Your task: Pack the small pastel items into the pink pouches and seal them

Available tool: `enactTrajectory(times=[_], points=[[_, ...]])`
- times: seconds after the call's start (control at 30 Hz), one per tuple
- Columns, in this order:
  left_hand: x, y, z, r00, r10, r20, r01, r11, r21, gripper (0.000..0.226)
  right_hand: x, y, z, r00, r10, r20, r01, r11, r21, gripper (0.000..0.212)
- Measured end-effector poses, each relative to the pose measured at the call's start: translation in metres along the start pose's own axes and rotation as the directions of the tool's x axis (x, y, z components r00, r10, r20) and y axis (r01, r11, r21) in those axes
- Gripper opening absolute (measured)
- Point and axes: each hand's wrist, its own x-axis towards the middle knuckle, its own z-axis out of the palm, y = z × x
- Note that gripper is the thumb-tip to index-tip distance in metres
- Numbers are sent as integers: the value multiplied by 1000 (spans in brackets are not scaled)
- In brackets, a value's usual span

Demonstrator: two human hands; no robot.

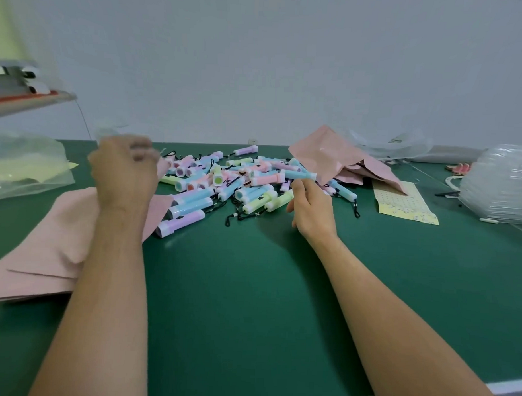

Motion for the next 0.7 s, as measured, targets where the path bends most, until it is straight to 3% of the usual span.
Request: enactTrajectory(times=[0.07, 0.1, 0.2, 0.27, 0.33, 0.43, 0.53, 0.7], points=[[0, 25, -4, 989, 137, -63, -150, 938, -313, 17, 0, 0, -2, 999, -23, 46, 19, 996, 83, 28], [3, 36, -4, 986, 147, -79, -167, 854, -492, 14, 0, -1, -3, 996, -27, 88, 13, 986, 164, 25], [13, 55, 15, 999, -14, -42, -29, 520, -854, 21, 1, -9, -8, 963, 3, 270, -124, 893, 433, 41], [11, 60, 42, 991, -132, -4, 54, 432, -900, 23, 2, -15, -8, 916, 22, 401, -259, 795, 549, 63], [-4, 55, 75, 975, -223, -25, 89, 483, -871, 18, 1, -15, -9, 876, -23, 483, -320, 720, 615, 59], [-30, 27, 113, 936, -336, -108, 136, 626, -768, 13, -2, -15, -14, 852, -40, 522, -331, 732, 596, 35], [-35, -4, 125, 857, -463, -224, 206, 707, -677, 18, -2, -12, -22, 809, -26, 587, -364, 763, 535, 43], [-38, -25, 133, 905, -388, -175, 233, 795, -560, 7, -3, -6, -24, 742, 38, 670, -392, 835, 387, 33]])
